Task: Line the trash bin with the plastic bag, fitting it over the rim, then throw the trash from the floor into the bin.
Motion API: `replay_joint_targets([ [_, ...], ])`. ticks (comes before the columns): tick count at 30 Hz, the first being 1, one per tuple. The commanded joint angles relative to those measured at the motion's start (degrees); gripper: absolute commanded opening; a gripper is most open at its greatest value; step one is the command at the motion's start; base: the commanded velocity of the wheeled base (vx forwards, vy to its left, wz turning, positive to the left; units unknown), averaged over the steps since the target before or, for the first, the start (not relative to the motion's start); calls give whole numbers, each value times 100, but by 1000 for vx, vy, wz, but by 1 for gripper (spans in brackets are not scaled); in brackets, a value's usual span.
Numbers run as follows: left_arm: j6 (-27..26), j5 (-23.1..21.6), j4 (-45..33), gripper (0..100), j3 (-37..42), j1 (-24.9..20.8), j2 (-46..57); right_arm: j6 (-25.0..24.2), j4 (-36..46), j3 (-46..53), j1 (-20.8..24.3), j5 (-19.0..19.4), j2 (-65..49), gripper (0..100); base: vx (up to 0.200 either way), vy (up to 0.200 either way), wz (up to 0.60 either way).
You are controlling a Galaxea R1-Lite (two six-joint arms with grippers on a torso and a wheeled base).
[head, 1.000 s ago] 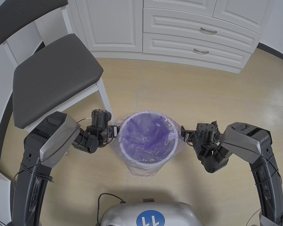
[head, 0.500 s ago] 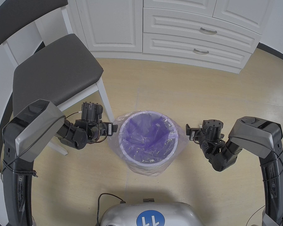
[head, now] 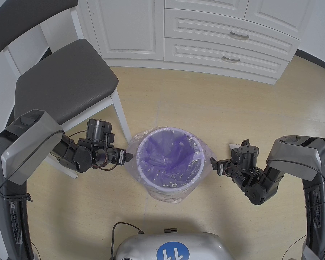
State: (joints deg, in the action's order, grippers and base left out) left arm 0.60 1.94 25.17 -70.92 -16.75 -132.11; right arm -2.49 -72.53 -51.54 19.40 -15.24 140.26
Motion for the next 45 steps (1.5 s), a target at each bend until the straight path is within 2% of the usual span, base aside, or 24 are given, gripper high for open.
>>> replay_joint_targets([
  [1, 11, -9, 14, 100, -9, -65, -157, -6, -6, 30, 82, 12, 203, 100, 0, 0, 0],
  [8, 28, -9, 40, 100, -229, -127, -614, -33, -33, -119, 91, 153, 590, 100, 0, 0, 0],
  [21, 55, 52, -30, 100, -598, -127, -1150, -77, 2, -638, -50, 153, 1073, 100, 0, 0, 0],
  [25, 55, 210, -39, 100, -818, -109, -1414, -59, 29, -805, -147, 126, 1231, 100, 0, 0, 0],
  [35, 55, 1028, -56, 100, -1565, -83, -2038, -68, 169, -849, -199, 91, 1223, 100, 0, 0, 0],
  [42, 55, 966, -215, 100, -1275, -13, -1607, -41, 161, -427, -173, 91, 757, 100, 0, 0, 0],
  [45, -51, 562, -171, 100, -659, 102, -1019, -24, 169, 13, -147, 162, 185, 100, 0, 0, 0],
])
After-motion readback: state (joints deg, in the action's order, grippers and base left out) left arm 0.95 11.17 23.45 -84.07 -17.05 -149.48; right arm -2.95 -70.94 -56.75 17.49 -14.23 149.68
